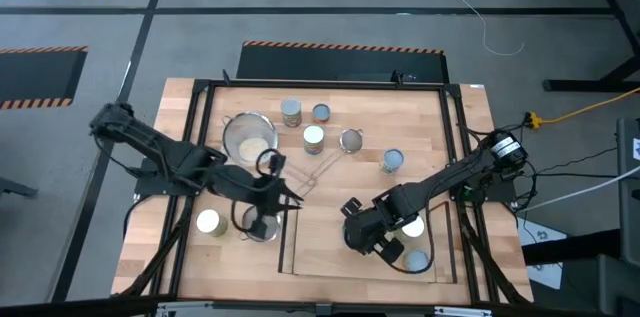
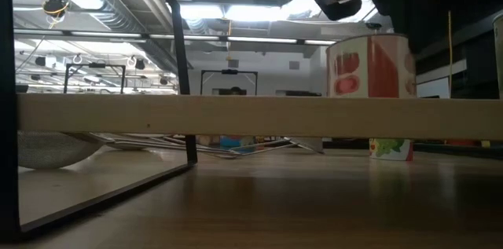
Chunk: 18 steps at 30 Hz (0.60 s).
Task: Pick and place cans onto a shelf
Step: Put the small canned tomatoes on the shelf
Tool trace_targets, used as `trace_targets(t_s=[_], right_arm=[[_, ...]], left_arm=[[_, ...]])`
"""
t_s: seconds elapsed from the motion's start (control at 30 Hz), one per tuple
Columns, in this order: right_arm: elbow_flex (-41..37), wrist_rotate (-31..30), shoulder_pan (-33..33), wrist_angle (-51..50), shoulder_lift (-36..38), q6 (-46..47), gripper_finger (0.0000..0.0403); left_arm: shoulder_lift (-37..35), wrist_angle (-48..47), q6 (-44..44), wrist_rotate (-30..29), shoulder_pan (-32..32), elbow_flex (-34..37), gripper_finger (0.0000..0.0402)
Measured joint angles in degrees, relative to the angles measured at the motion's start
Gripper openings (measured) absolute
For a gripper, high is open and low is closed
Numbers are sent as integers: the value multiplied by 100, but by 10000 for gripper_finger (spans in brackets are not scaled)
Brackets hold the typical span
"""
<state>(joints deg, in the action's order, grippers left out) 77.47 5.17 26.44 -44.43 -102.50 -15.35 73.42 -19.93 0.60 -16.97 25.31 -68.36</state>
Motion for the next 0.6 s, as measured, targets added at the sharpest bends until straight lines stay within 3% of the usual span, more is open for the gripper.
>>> trace_targets(t_s=[0.3,0.5,0.6], right_arm=[[0,14,-72,7,0,2807,12],[-6,13,-143,100,-3,5234,17],[-7,12,-180,108,-4,5968,20]], left_arm=[[-1009,2082,-199,-28,-16,2248,69],[-1156,2731,-195,-37,-17,2662,69],[-1156,2748,-195,-35,-17,2662,69]])
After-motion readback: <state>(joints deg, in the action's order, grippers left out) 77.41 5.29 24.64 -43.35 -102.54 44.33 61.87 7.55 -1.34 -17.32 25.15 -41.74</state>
